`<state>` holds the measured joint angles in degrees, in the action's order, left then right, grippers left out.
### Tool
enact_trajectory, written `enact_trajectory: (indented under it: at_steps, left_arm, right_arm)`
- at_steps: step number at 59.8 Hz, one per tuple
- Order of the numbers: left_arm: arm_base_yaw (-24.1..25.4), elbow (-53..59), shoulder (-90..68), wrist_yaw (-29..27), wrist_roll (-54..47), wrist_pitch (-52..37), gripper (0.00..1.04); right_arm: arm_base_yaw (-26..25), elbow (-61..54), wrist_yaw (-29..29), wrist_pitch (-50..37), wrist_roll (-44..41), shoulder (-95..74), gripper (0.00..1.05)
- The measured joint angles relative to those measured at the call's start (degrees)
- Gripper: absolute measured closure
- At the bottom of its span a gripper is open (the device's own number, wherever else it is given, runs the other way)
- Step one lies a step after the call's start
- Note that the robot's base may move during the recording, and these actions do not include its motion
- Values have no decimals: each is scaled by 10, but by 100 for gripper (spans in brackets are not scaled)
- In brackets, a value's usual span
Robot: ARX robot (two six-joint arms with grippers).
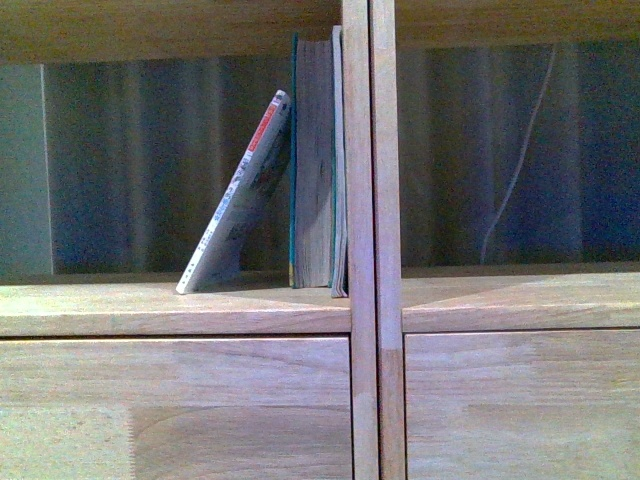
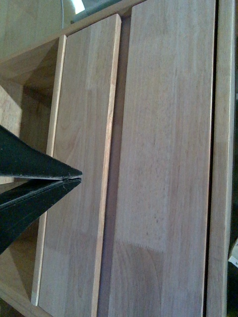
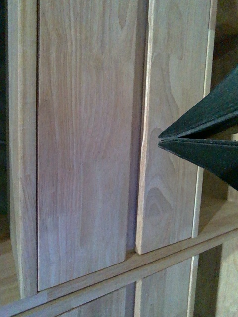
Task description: Organize books on shelf
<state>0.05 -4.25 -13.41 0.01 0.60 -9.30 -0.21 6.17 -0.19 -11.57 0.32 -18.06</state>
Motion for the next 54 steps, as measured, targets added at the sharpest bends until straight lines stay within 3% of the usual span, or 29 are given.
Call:
enact_trajectory:
  at_steps: [12,20,32,39,54]
  left_arm:
    - [0,10,24,0,0,12,102]
    - [0,17,101,0,0,91,102]
    - [0,36,130,0,-1,94,102]
    - [0,36,131,0,-1,94,102]
    - [0,36,131,0,-1,94,102]
  right_arm:
    - [0,-19,0,9,0,29,102]
    - [0,-27,0,17,0,47,102]
    - [0,-39,0,33,0,73,102]
    - [0,-54,1,114,0,156,102]
    - [0,-54,2,116,0,177,102]
